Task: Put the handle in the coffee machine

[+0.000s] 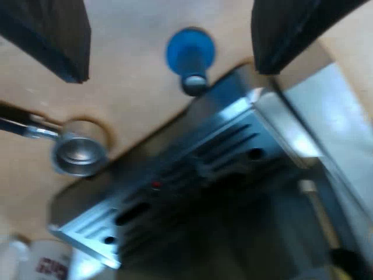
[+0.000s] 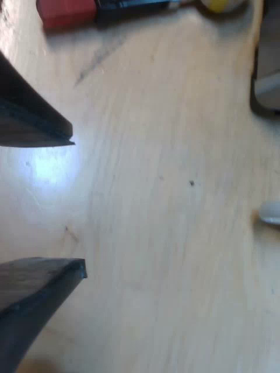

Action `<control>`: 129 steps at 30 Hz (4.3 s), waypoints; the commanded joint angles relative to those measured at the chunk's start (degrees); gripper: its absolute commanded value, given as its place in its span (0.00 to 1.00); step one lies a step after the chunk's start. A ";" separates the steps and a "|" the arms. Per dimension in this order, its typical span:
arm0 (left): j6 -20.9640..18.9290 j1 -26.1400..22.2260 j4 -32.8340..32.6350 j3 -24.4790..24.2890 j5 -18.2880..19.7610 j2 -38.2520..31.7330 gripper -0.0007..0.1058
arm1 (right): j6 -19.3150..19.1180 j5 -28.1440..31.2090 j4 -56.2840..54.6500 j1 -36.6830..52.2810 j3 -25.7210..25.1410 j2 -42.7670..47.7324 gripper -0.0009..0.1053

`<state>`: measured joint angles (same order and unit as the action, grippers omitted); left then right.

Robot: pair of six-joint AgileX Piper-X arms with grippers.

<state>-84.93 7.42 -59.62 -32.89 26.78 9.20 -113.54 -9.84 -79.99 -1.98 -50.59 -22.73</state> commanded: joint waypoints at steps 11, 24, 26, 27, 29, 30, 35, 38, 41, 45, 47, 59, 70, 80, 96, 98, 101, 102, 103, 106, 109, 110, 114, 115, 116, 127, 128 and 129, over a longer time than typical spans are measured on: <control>6.67 6.12 4.33 -2.11 8.73 10.26 0.58 | -1.38 -9.47 -0.87 -0.02 -0.60 -8.17 0.44; 12.45 11.40 4.32 -2.09 15.53 17.38 0.58 | -0.55 -10.55 2.93 -6.46 -0.60 -13.01 0.44; 12.45 12.20 4.32 -2.09 15.53 17.82 0.58 | 2.67 -9.17 5.45 -8.73 -0.60 -13.60 0.44; 12.45 12.20 4.32 -2.09 15.53 17.82 0.58 | 4.34 -8.04 6.52 -9.95 -0.60 -13.87 0.44; 12.45 13.79 4.32 -2.09 15.53 18.69 0.58 | 5.83 -6.17 7.86 -12.69 -0.60 -14.47 0.44; 12.45 14.34 4.32 -2.09 15.53 19.02 0.58 | 5.83 -5.70 8.03 -13.47 -0.60 -14.69 0.44; 14.95 15.74 4.32 -2.09 15.53 19.95 0.58 | 8.07 -3.00 8.63 -19.94 -0.60 -17.27 0.44; 16.06 15.74 4.32 -2.09 15.72 19.95 0.58 | 10.92 -0.95 9.58 -22.18 -0.60 -18.65 0.44; 17.93 15.74 4.32 -2.09 17.60 19.95 0.58 | 12.84 1.30 11.68 -25.49 -0.60 -20.73 0.44; 17.94 15.74 4.32 -2.09 19.43 19.95 0.58 | 16.17 5.38 16.46 -33.30 -0.60 -26.62 0.44; 17.94 16.26 4.32 -2.09 19.84 19.95 0.58 | 17.57 6.06 16.99 -35.38 -0.60 -28.96 0.44; 17.94 24.39 4.32 -2.09 19.71 19.95 0.58 | 21.26 7.07 17.18 -42.65 -0.60 -37.96 0.44; 16.68 24.38 4.32 -1.96 20.61 22.55 0.58 | 22.57 9.84 18.99 -44.68 5.59 -39.16 0.42; 16.67 24.54 4.50 -1.96 20.60 25.78 0.58 | 25.13 9.84 29.87 -44.68 10.26 -39.16 0.01; 14.30 28.58 5.94 -1.23 17.66 28.92 0.58 | 28.96 9.84 32.25 -44.68 10.26 -47.60 0.01; 14.30 28.58 5.94 -1.23 17.66 28.92 0.58 | 28.96 9.84 33.47 -44.68 10.26 -48.38 0.01; 14.30 28.58 5.94 -1.23 17.66 28.92 0.58 | 28.96 9.84 34.83 -44.68 10.26 -49.38 0.01; 14.30 28.58 5.94 -1.23 17.66 28.92 0.58 | 28.96 9.84 34.83 -44.68 10.26 -49.38 0.01; 14.30 28.58 5.94 -1.23 17.66 28.92 0.58 | 28.96 9.84 35.00 -44.68 10.26 -49.58 0.01; 14.30 28.58 5.94 -1.23 17.66 28.92 0.58 | 28.96 9.84 36.07 -44.68 10.26 -51.47 0.01; 14.30 28.58 5.94 -1.23 17.66 28.92 0.58 | 28.96 9.84 36.78 -45.42 10.26 -53.31 0.01; 14.30 28.58 5.94 -1.23 17.66 28.92 0.58 | 28.78 9.84 37.12 -45.76 10.26 -53.68 0.01; 14.30 28.58 5.94 -1.23 17.66 28.92 0.58 | 28.77 9.84 38.83 -48.14 10.26 -54.84 0.01; 14.30 28.58 5.83 -1.23 17.66 28.92 0.58 | 28.77 9.84 39.06 -48.45 10.26 -55.06 0.01; 14.30 28.58 5.85 -1.23 17.66 28.92 0.58 | 28.77 9.84 39.35 -49.32 10.26 -55.34 0.01; 13.54 28.58 3.63 -1.23 16.56 28.92 0.58 | 35.90 9.53 42.78 -57.67 10.26 -55.97 0.01; 12.97 28.58 3.49 -1.23 16.20 28.92 0.58 | 36.82 9.42 43.46 -58.45 10.26 -55.97 0.01; 12.74 28.43 3.22 -1.23 16.03 28.92 0.58 | 38.24 9.21 44.24 -59.38 10.26 -55.97 0.01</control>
<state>-71.07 35.76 -55.65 -34.14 43.60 38.15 -76.88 3.16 -37.28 -60.08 -40.99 -77.67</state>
